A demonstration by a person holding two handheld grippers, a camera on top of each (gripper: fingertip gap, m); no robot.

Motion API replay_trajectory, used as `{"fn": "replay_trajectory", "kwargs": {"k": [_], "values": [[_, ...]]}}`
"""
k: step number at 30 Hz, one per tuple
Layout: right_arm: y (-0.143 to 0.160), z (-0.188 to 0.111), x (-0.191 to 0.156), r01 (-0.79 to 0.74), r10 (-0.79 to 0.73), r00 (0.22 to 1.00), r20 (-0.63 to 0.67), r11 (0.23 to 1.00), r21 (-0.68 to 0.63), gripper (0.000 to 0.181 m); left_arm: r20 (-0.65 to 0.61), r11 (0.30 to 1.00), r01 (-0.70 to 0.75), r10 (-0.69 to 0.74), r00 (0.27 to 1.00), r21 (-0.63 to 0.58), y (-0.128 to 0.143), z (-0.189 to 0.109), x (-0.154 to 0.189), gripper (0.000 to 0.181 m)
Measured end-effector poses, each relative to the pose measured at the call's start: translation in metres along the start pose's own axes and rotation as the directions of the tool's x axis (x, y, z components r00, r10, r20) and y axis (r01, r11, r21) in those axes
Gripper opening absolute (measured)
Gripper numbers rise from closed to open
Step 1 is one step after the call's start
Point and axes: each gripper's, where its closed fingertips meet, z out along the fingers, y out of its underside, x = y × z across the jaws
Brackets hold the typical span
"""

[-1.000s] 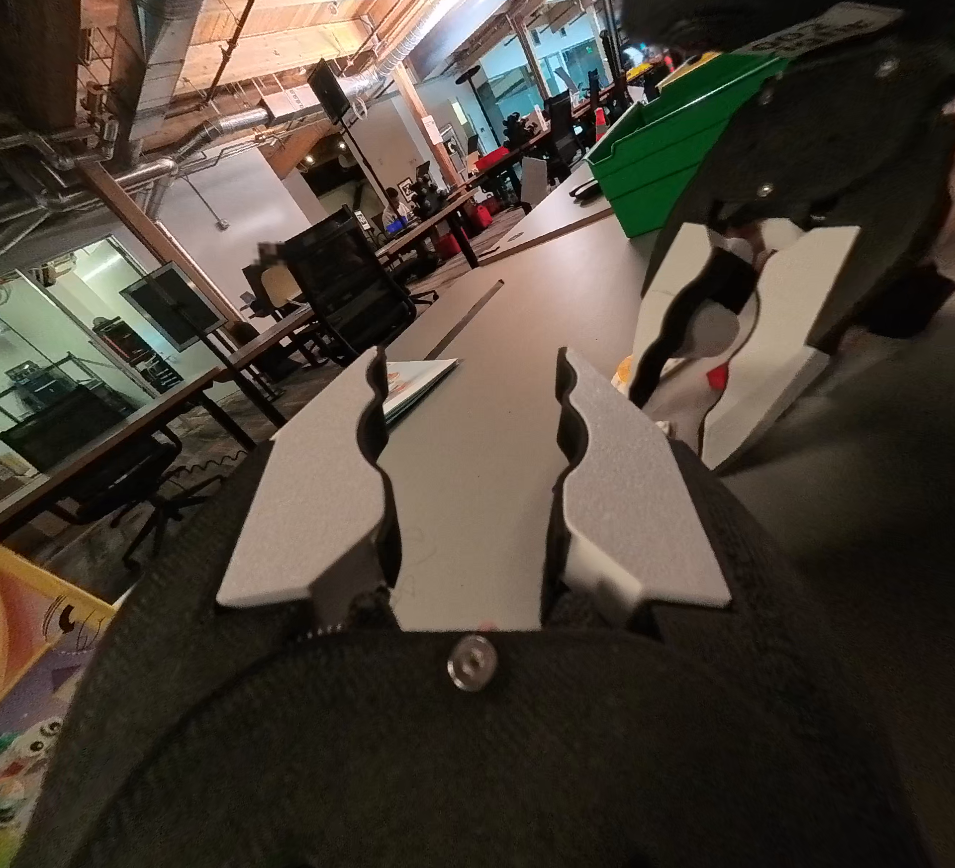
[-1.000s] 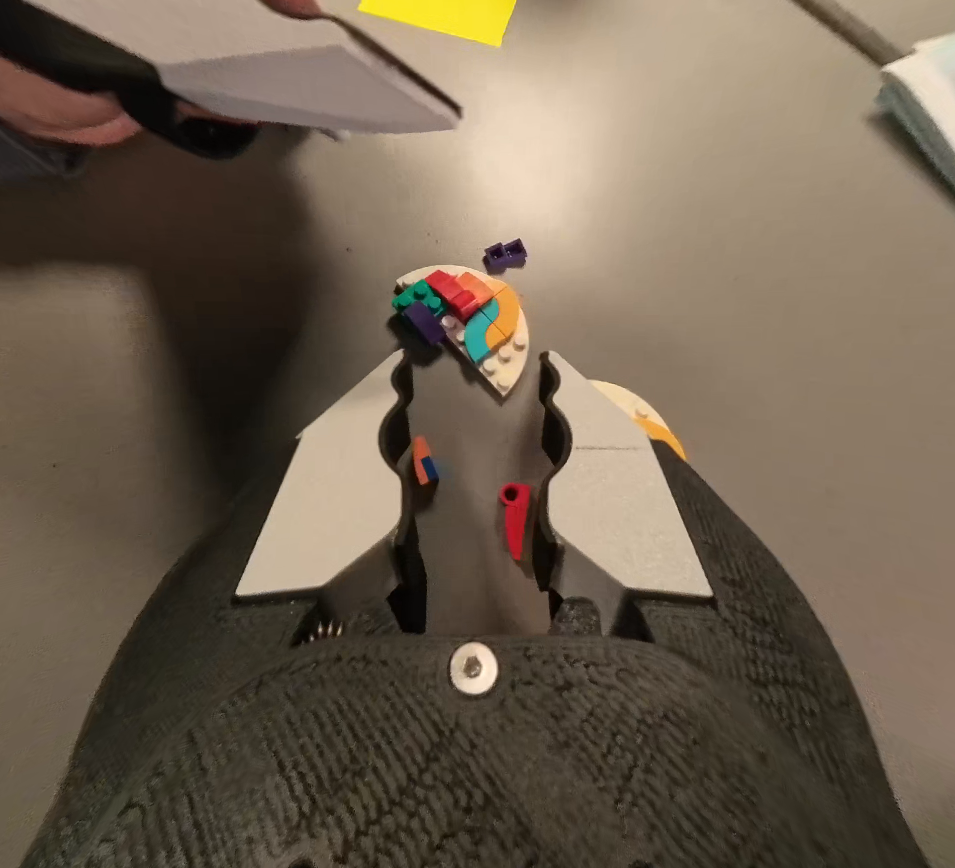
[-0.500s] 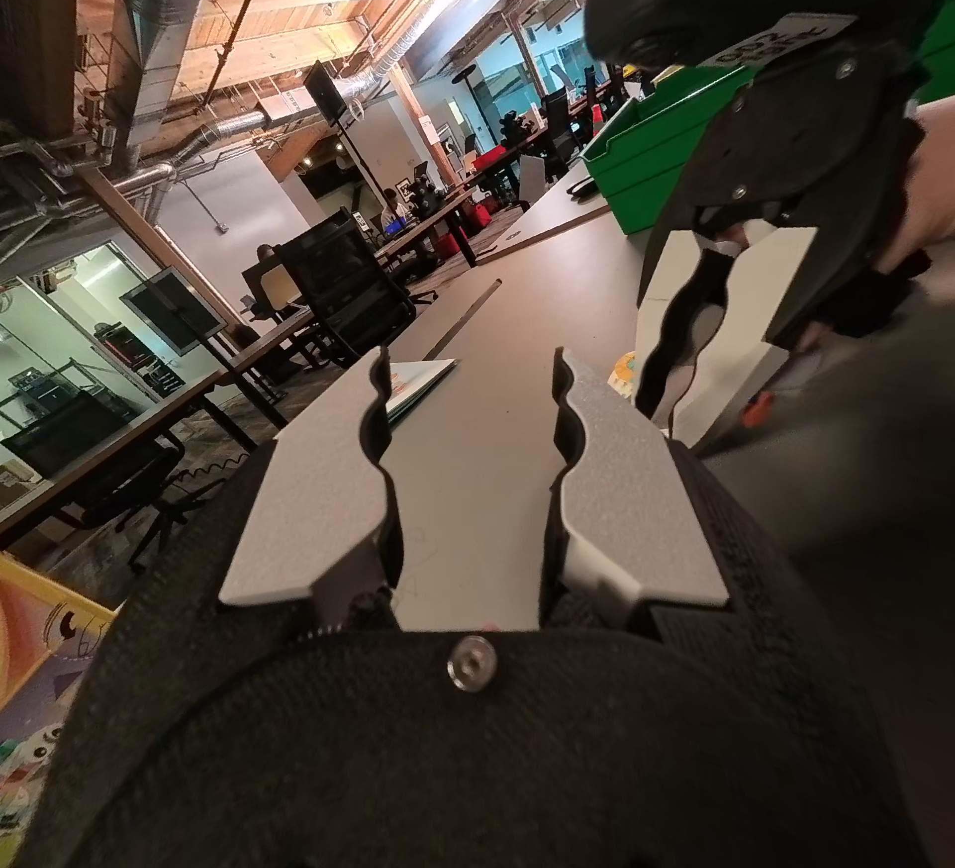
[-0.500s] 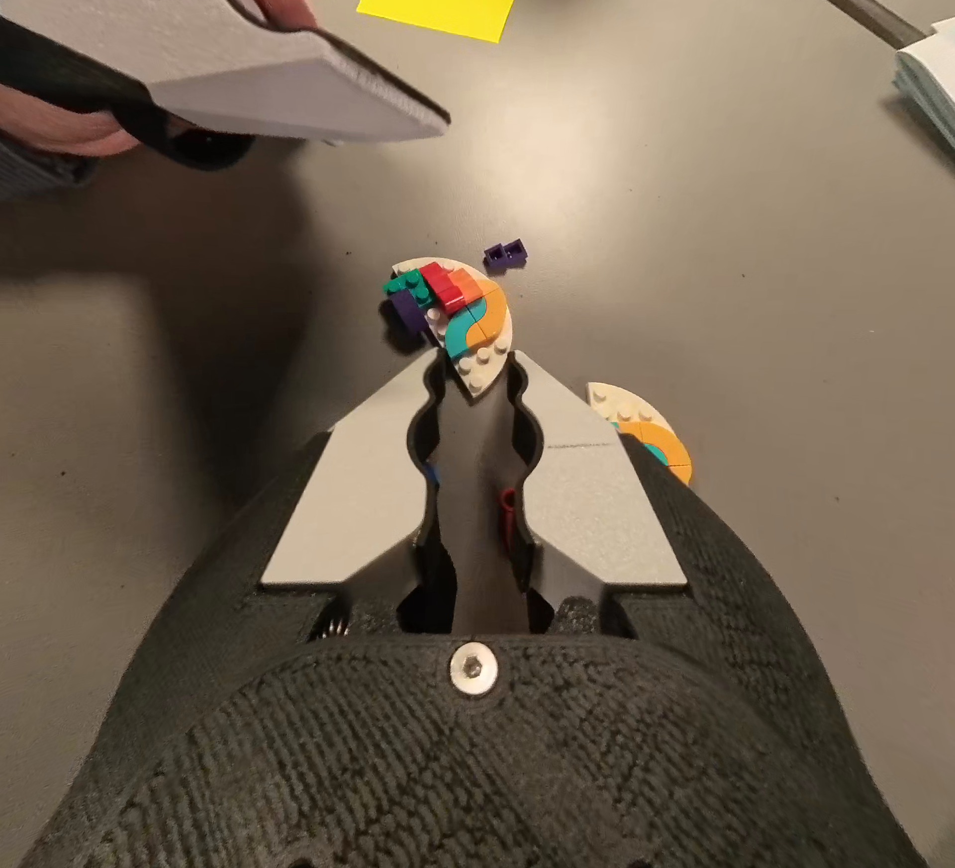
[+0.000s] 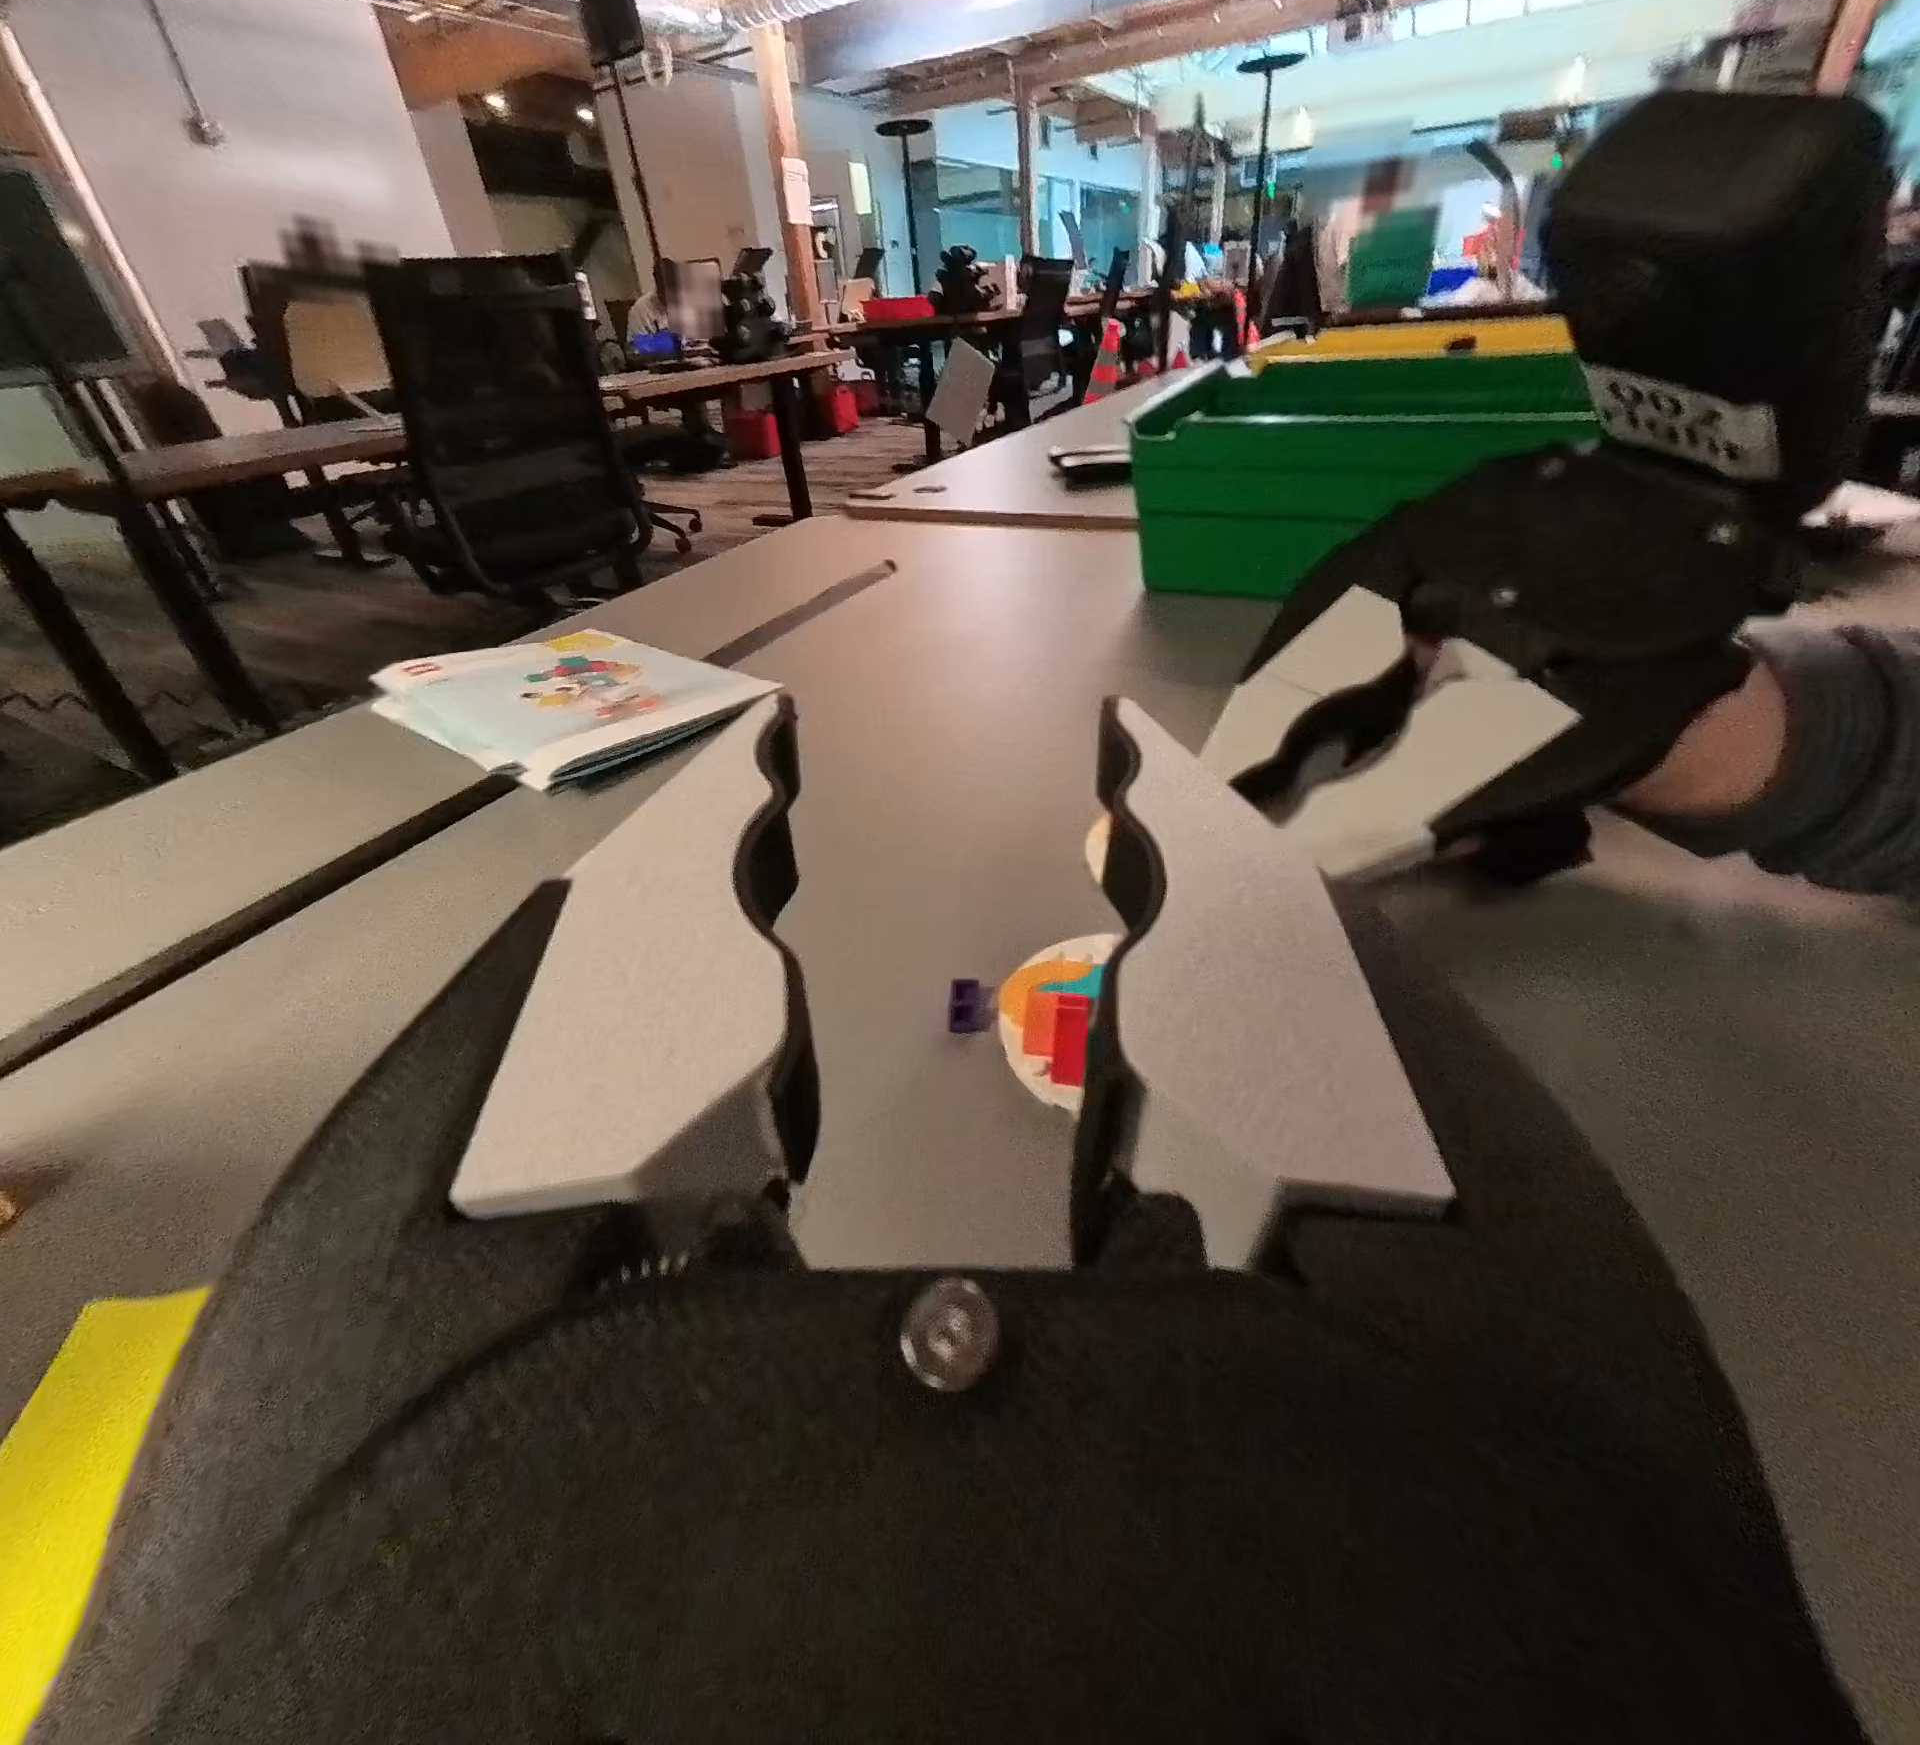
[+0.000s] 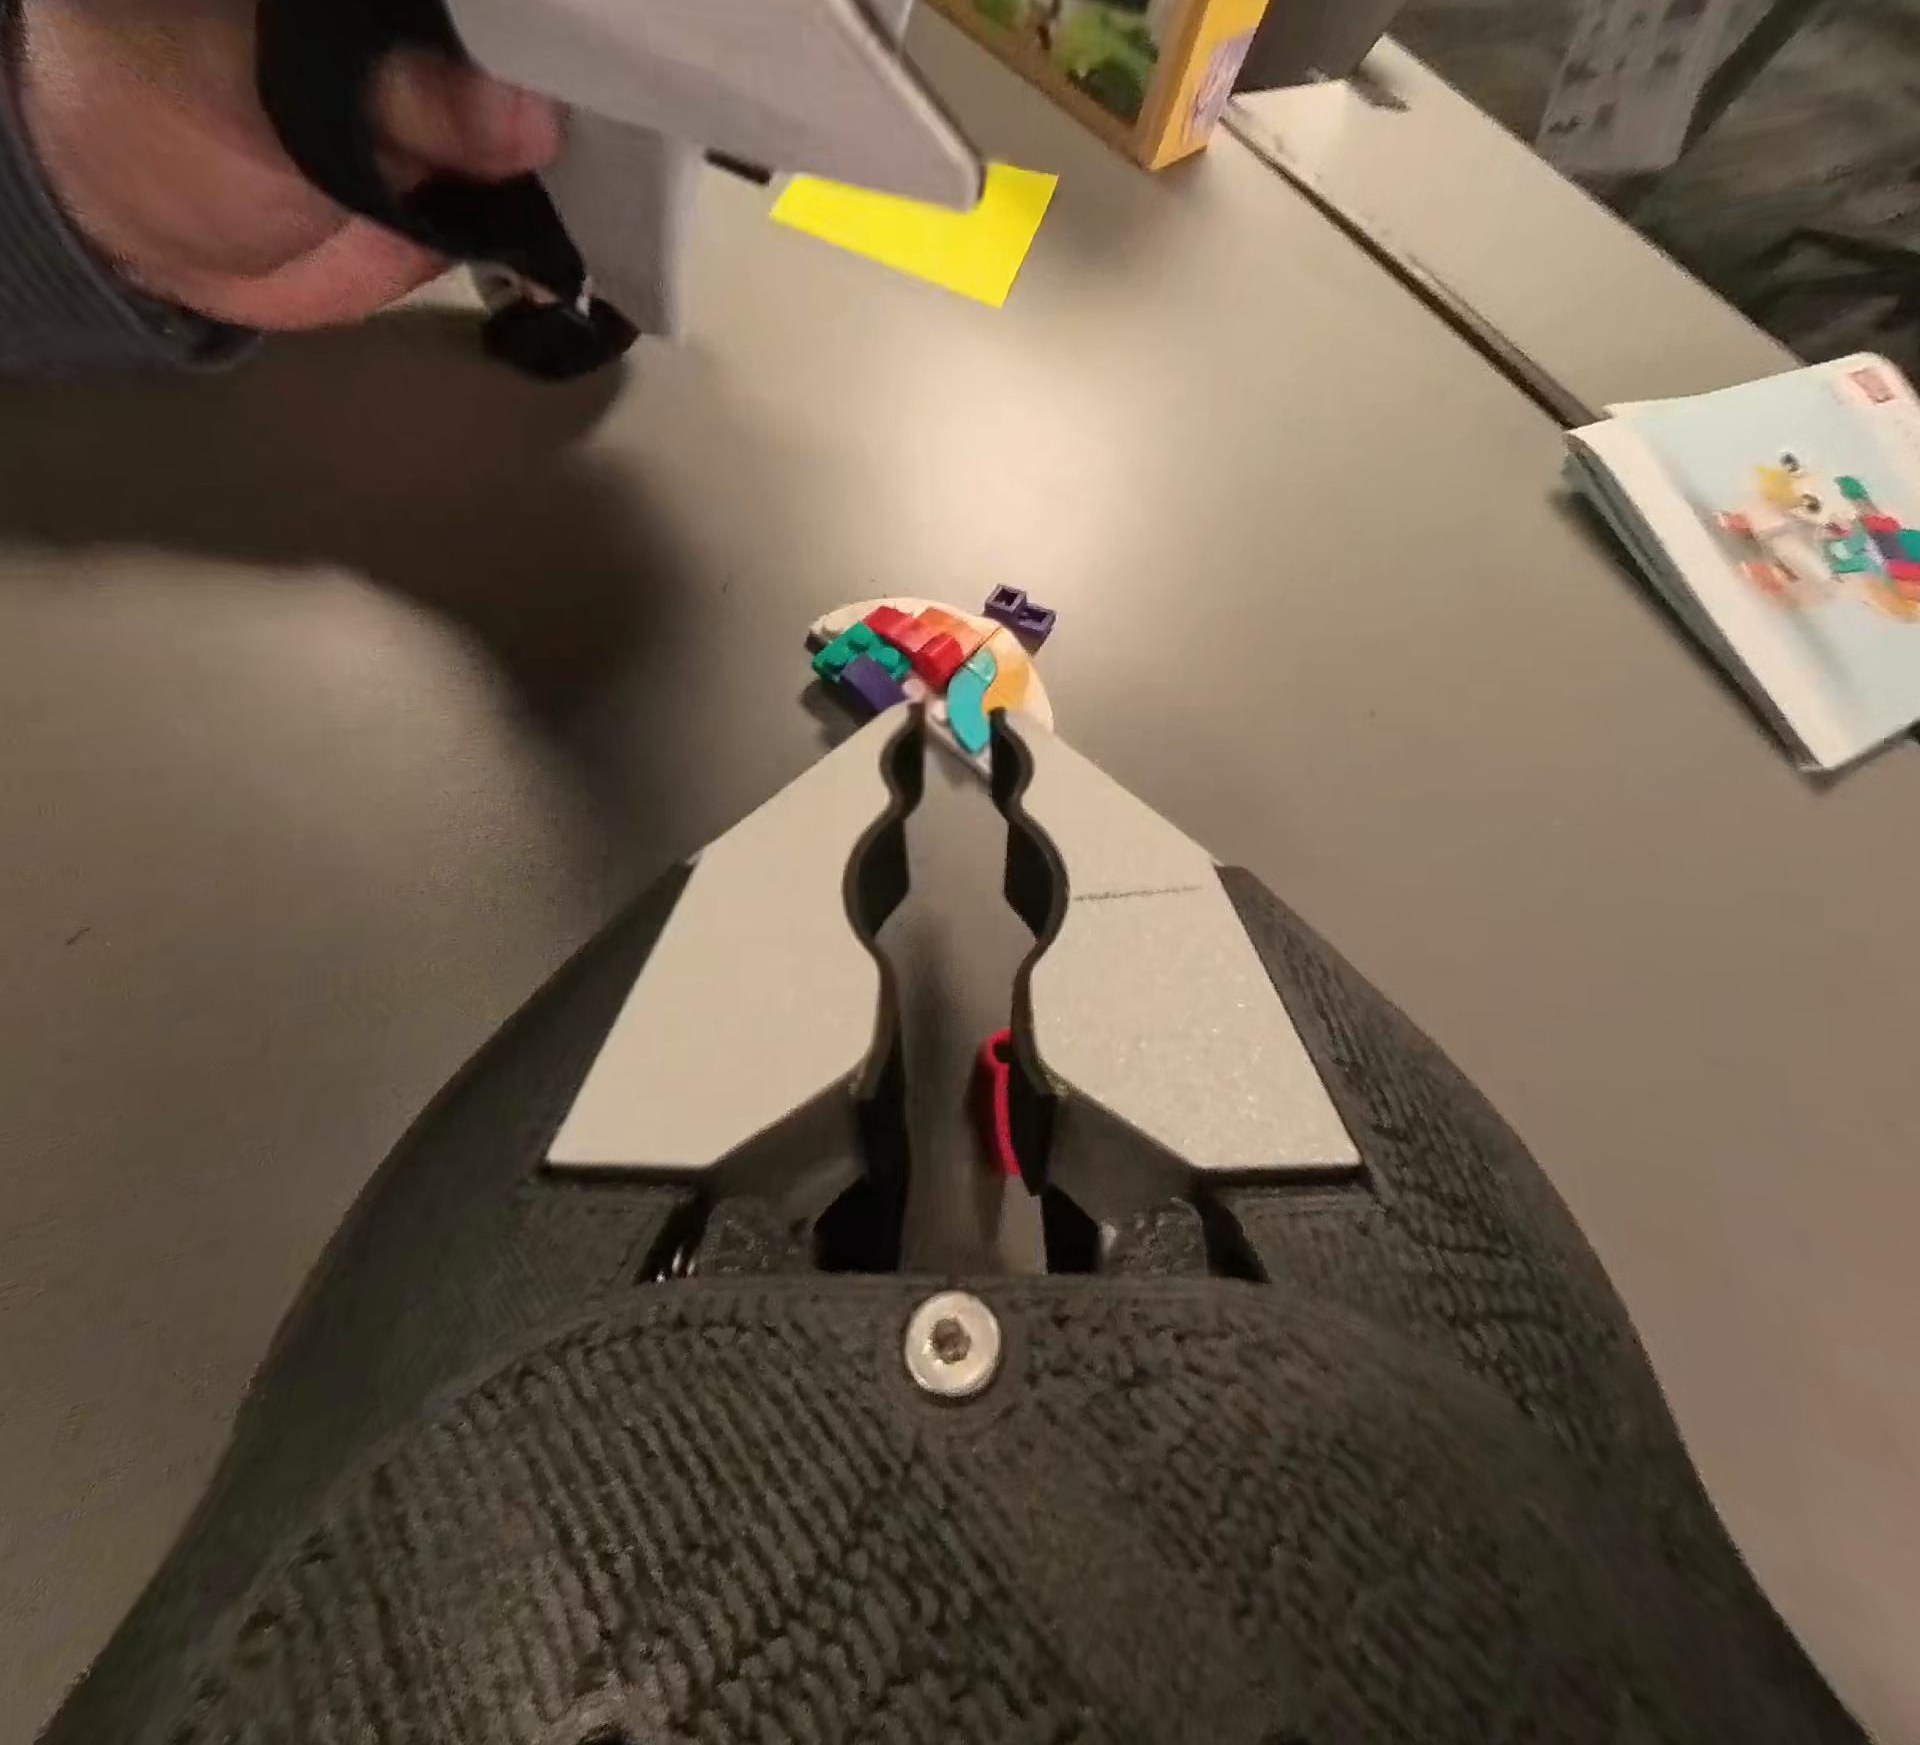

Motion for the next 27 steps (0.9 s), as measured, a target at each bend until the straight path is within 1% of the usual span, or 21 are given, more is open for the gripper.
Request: {"fn": "replay_trajectory", "kwargs": {"k": [3,4,6,8,9,10,11,13,14,15,17,18,19,21,22,24,25,27], "values": [[-0.002,0.005,-0.013,-0.059,0.061,0.996,0.073,0.998,-0.021,0.016,0.024,0.998,0.035,-0.036,0.999,0.046,-0.006,-0.004,-0.008,0.056],[-0.002,0.007,-0.017,-0.071,0.075,0.994,0.085,0.996,-0.049,0.020,0.023,0.998,0.036,-0.037,0.999,0.053,-0.007,-0.004,-0.009,0.055],[-0.002,0.012,-0.021,-0.022,0.028,0.998,0.062,0.995,-0.096,0.022,0.033,0.999,0.017,-0.019,0.999,0.038,-0.003,-0.002,-0.009,0.053],[-0.002,0.016,-0.016,0.007,-0.009,1.000,-0.014,0.991,-0.137,0.025,0.034,1.000,0.000,-0.001,0.999,0.022,-0.001,0.000,-0.008,0.051],[-0.002,0.018,-0.014,-0.021,0.015,0.999,-0.037,0.988,-0.152,0.034,0.032,1.000,-0.007,0.006,0.999,0.018,0.000,0.000,-0.007,0.051],[-0.003,0.021,-0.009,-0.075,0.065,0.995,-0.070,0.985,-0.153,0.051,0.034,1.000,-0.013,0.013,0.999,0.017,0.000,0.000,-0.007,0.050],[-0.005,0.024,-0.008,-0.135,0.125,0.989,-0.079,0.981,-0.143,0.063,0.038,1.000,-0.020,0.020,0.999,0.018,0.000,0.000,-0.007,0.050],[-0.003,0.031,-0.009,-0.256,0.247,0.966,-0.078,0.954,-0.153,0.079,0.046,0.999,-0.032,0.031,0.998,0.021,-0.001,0.000,-0.008,0.049],[0.003,0.035,-0.009,-0.302,0.290,0.953,-0.090,0.935,-0.188,0.086,0.049,0.999,-0.035,0.034,0.998,0.022,-0.001,0.000,-0.009,0.048],[0.009,0.038,-0.010,-0.321,0.307,0.947,-0.099,0.922,-0.217,0.088,0.053,0.999,-0.035,0.034,0.998,0.023,-0.001,-0.001,-0.010,0.048],[0.010,0.039,-0.009,-0.328,0.308,0.944,-0.123,0.916,-0.229,0.079,0.059,0.999,-0.027,0.026,0.998,0.027,-0.002,-0.002,-0.012,0.048],[0.009,0.039,-0.009,-0.326,0.306,0.944,-0.122,0.916,-0.232,0.065,0.057,0.999,-0.019,0.017,0.998,0.027,-0.002,-0.002,-0.012,0.048],[0.008,0.039,-0.011,-0.316,0.298,0.948,-0.110,0.919,-0.235,0.057,0.055,1.000,-0.008,0.006,0.998,0.025,-0.002,-0.003,-0.013,0.048],[0.007,0.038,-0.013,-0.281,0.271,0.960,-0.076,0.932,-0.229,0.056,0.020,0.999,0.042,-0.043,0.999,0.026,-0.003,-0.005,-0.010,0.048],[0.007,0.037,-0.013,-0.247,0.238,0.969,-0.066,0.944,-0.219,0.055,0.002,0.996,0.083,-0.083,0.997,0.027,-0.004,-0.006,-0.010,0.048],[-0.001,0.030,-0.011,-0.137,0.129,0.990,-0.057,0.976,-0.167,0.031,-0.051,0.979,0.203,-0.202,0.978,-0.002,-0.001,-0.008,-0.009,0.048],[-0.009,0.025,-0.011,-0.062,0.056,0.997,-0.054,0.991,-0.123,0.031,-0.095,0.958,0.283,-0.286,0.954,-0.039,0.002,-0.008,-0.005,0.048],[-0.024,0.015,-0.009,0.088,-0.092,0.992,-0.086,0.995,-0.051,0.031,-0.191,0.895,0.427,-0.445,0.875,-0.129,0.009,-0.008,0.004,0.043]]}}
